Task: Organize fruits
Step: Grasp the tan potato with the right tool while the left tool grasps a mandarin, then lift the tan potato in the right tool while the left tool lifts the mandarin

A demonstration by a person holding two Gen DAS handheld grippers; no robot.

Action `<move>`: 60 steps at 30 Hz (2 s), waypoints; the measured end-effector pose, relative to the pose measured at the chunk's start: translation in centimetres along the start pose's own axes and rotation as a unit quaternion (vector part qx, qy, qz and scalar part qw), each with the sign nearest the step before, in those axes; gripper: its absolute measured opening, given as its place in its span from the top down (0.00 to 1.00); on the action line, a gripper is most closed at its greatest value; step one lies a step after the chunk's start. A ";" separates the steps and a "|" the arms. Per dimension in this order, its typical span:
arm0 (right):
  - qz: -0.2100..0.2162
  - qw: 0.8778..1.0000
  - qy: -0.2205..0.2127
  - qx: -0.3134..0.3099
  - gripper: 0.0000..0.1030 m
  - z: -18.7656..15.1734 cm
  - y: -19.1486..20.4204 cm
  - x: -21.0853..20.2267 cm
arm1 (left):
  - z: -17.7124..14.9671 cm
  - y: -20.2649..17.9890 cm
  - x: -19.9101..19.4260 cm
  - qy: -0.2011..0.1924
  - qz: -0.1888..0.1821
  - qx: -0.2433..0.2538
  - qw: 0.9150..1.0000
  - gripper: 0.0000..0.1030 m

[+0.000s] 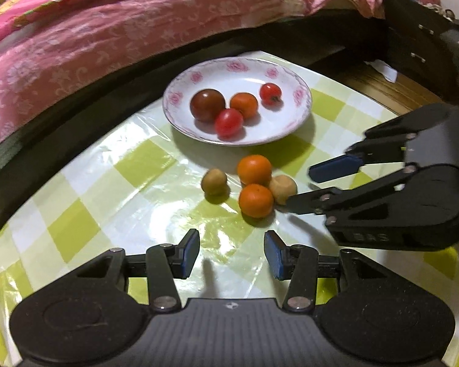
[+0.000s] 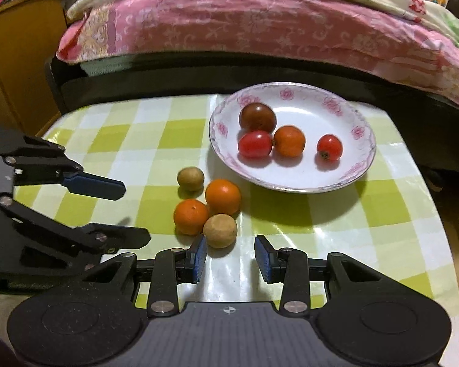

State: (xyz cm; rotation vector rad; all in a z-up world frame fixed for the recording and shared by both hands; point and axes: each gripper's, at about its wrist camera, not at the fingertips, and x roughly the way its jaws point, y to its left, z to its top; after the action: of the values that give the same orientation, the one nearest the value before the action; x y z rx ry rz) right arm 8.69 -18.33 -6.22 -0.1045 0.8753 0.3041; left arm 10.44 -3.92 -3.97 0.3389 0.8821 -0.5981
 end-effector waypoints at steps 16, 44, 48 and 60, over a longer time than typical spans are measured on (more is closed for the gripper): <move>0.010 1.000 -0.012 -0.013 0.77 0.3 -0.6 1.5 | 0.4 -0.4 2.0 -0.007 -0.036 0.008 0.999 0.47; -0.014 0.999 0.021 0.044 0.77 0.5 -3.5 0.6 | 1.9 -1.4 3.5 -0.007 0.001 -0.019 1.000 0.63; -0.015 0.999 0.020 0.030 0.77 0.2 -2.7 0.6 | 1.6 -1.6 3.3 -0.003 0.001 -0.017 1.000 0.64; -0.014 0.999 0.025 0.016 0.77 0.0 -2.2 -0.1 | 0.5 -1.3 1.3 0.010 -0.009 -0.018 1.000 0.64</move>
State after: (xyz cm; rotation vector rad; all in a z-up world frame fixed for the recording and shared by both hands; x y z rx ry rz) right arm 9.31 -20.43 -6.19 -0.0951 0.9275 0.2629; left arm 10.58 -5.65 -4.77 0.3059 0.9138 -0.5952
